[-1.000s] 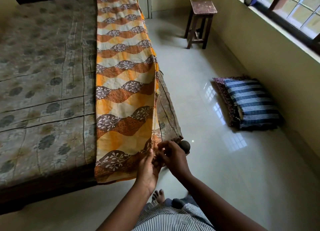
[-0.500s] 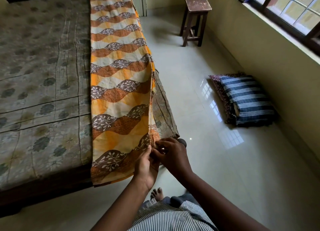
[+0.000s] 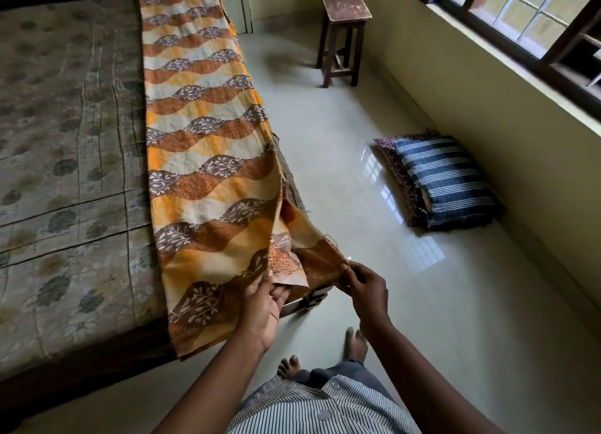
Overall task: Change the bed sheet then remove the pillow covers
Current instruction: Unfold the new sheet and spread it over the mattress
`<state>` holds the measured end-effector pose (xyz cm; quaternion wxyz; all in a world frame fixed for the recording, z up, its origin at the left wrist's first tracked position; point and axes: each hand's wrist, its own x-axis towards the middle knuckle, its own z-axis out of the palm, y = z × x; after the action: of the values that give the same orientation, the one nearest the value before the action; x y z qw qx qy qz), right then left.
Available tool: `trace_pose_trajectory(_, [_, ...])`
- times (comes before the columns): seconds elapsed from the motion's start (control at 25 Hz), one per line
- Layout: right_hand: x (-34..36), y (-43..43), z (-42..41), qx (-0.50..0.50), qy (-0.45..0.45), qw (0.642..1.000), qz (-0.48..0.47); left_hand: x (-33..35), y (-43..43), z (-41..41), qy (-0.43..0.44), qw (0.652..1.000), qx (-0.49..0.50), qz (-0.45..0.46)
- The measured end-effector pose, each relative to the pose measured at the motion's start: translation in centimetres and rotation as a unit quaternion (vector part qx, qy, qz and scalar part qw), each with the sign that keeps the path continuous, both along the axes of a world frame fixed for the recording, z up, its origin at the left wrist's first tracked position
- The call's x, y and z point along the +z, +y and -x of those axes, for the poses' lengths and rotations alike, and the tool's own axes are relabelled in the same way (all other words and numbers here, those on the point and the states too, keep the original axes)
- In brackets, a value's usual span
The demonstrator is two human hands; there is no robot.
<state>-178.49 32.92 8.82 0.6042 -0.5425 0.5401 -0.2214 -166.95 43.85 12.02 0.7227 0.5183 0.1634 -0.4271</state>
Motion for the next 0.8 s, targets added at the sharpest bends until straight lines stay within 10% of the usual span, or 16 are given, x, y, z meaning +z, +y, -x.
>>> trace_pose_trajectory(0.44, [-1.9,-3.5,3.6,-0.165,0.017,0.981,-0.1,-0.5,-2.3,0.8,-0.048,0.991,-0.121,-0.002])
trace_pose_trajectory(0.6, [-1.5,-0.8,2.8,0.009,0.134,0.99,-0.052,-2.1,-3.0,1.2,-0.068,0.979,-0.184,-0.048])
trace_pose_trajectory(0.8, [2.1,-0.9,0.6,0.111,0.083,0.99,0.023,-2.8,-4.9,1.5,-0.32,0.859,-0.359,-0.175])
